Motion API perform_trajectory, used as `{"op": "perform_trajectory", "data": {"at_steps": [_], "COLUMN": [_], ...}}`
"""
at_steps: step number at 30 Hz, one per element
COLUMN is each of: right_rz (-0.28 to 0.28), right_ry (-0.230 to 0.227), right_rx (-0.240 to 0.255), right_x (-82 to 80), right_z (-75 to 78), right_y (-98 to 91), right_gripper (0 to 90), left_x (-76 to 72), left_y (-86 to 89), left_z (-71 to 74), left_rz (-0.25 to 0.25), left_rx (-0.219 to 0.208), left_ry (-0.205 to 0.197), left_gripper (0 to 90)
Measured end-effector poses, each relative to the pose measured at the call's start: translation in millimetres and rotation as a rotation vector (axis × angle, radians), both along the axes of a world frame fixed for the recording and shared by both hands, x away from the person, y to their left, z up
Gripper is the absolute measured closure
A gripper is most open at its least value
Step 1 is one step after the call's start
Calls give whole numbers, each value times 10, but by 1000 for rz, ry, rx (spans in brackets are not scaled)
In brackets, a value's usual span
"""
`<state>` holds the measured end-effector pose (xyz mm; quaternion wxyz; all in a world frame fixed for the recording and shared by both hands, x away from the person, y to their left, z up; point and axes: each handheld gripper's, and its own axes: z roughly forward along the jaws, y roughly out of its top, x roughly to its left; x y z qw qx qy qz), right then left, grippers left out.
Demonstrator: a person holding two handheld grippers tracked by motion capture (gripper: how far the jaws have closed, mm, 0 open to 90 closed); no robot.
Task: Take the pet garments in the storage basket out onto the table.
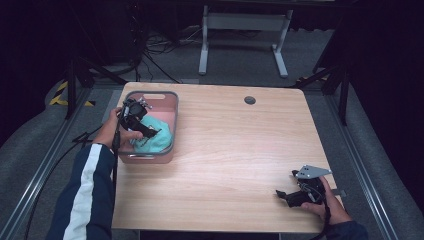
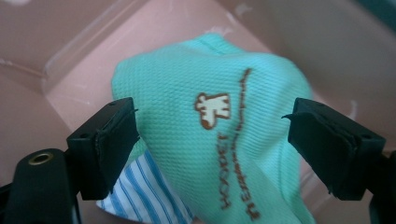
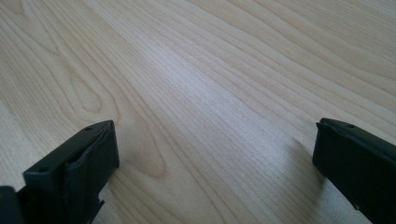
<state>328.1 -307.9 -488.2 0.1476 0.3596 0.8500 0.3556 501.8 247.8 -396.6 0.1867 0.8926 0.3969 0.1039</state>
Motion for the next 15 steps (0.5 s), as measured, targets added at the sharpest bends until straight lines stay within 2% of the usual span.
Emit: {"op": "perform_trajectory", "data": {"at_steps": [1,4,9,10,12,14,15], "right_rz": [0,0,0,0,0,0,0], "right_ry": [0,0,0,0,0,0,0], "right_rx": [0,0,-1,0,0,0,0], "right_x": [0,0,0,0,0,-1,0], "right_z": [0,0,0,0,0,0,0], "right_y": [0,0,0,0,0,0,0], "right_gripper": [6,6,6,6,6,6,6], "left_x": [46,110,178,191,208,217,215], "left_y": [-1,-4,-107,-134,-170,-205,-213], "left_z": [-66,-181,-293,-327,-372,-411,-419], "left_rz": [8,28,18,10,11,10,20], "left_rx": [15,22,105,134,150,161,148], "left_ry": [30,81,151,162,178,191,196], "left_gripper": [161,159,161,160,160,156,150]}}
